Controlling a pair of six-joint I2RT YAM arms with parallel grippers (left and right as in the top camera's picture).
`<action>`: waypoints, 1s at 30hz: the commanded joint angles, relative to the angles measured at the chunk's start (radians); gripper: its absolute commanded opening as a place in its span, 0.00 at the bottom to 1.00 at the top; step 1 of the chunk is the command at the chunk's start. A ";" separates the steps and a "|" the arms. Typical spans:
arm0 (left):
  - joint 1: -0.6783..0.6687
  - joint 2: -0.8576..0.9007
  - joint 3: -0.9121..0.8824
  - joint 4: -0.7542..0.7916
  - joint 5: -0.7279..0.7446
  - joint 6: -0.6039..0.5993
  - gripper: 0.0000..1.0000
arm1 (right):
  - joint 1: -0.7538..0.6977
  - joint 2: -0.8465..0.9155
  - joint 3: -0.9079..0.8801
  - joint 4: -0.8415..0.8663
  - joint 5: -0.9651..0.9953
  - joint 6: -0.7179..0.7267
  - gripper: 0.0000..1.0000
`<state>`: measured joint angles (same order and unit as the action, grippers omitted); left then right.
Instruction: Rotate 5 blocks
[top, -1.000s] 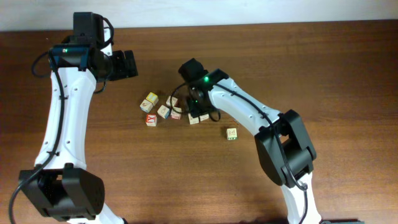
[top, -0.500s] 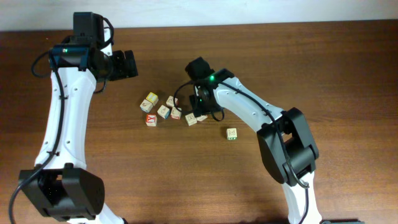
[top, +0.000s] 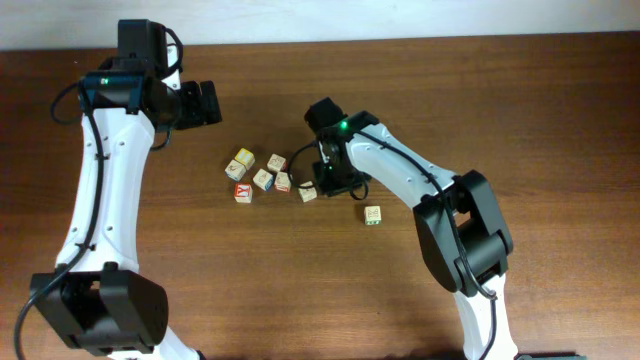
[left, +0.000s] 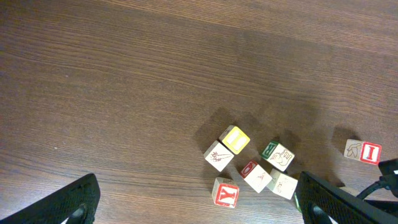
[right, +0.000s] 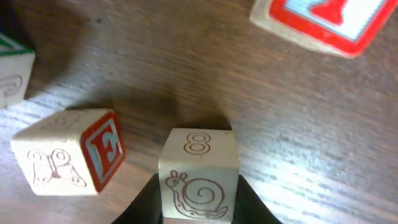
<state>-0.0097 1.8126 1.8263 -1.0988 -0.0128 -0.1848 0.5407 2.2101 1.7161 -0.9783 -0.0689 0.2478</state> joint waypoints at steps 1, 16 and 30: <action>0.002 0.008 0.020 0.002 -0.010 -0.017 0.99 | -0.005 0.006 0.067 -0.035 0.001 -0.004 0.20; 0.002 0.008 0.020 0.002 -0.010 -0.016 0.99 | 0.079 -0.045 0.005 -0.222 0.033 0.346 0.20; 0.002 0.008 0.020 0.001 -0.010 -0.017 0.99 | 0.028 -0.046 -0.061 -0.268 0.010 0.357 0.46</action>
<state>-0.0097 1.8126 1.8275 -1.0985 -0.0132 -0.1848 0.5716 2.1830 1.6638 -1.2442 -0.0605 0.5949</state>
